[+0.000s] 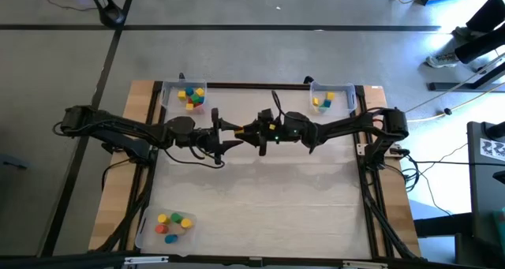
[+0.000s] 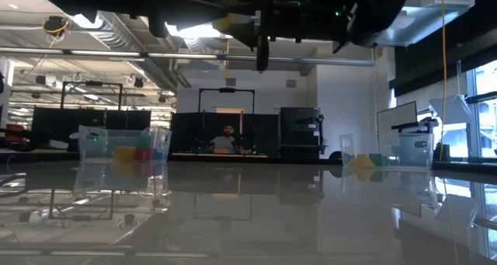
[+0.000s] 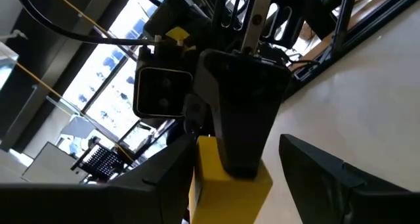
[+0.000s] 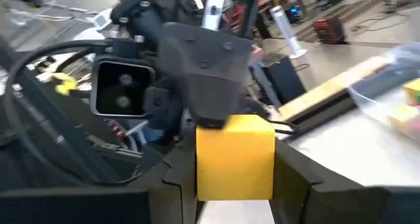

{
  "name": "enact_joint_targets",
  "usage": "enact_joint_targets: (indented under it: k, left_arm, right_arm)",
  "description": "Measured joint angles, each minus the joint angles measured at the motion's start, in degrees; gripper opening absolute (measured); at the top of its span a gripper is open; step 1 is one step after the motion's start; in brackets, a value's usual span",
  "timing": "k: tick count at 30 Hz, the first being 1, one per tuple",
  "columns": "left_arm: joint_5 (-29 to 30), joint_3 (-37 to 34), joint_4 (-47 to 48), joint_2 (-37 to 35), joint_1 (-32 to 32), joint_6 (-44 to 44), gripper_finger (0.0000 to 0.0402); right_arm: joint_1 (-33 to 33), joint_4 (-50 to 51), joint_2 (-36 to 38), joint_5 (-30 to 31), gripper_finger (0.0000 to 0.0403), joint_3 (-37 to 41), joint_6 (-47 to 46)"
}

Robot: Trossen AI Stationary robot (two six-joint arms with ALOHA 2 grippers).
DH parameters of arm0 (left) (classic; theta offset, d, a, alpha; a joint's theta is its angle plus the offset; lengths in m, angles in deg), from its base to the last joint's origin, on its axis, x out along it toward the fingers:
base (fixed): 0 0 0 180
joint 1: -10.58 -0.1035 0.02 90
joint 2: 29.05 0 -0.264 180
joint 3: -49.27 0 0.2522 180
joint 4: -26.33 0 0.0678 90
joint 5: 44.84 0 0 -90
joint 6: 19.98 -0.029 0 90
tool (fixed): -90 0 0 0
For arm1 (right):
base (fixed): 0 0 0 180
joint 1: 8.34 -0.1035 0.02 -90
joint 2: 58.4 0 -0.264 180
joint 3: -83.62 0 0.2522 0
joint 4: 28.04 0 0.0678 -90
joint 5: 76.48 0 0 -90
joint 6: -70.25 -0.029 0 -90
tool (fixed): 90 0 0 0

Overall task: Sort blocks by size
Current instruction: Put the yellow cube block into the top left transparent bin

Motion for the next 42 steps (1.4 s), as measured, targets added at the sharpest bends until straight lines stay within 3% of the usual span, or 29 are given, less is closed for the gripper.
enact_joint_targets:
  k: [14,30,37,42]
  left_arm:
    - [1.3,0.1,0.8,0.0,0.1,-0.4,0.0207]
    - [1.6,0.0,0.2,0.0,0.1,-2.0,0.0143]
    - [1.5,-0.1,0.7,0.1,0.1,1.0,0.0122]
    - [7.3,-0.1,5.5,-2.9,0.2,5.8,0.0121]
  right_arm:
    - [0.0,1.1,0.3,-2.8,0.0129,-0.9,1.4]
    - [0.0,1.0,0.5,-1.3,0.013,-0.9,1.2]
    - [0.0,0.4,0.6,0.6,0.0209,-1.0,4.1]
    - [1.0,5.6,4.0,-2.6,0.0265,-1.0,7.3]
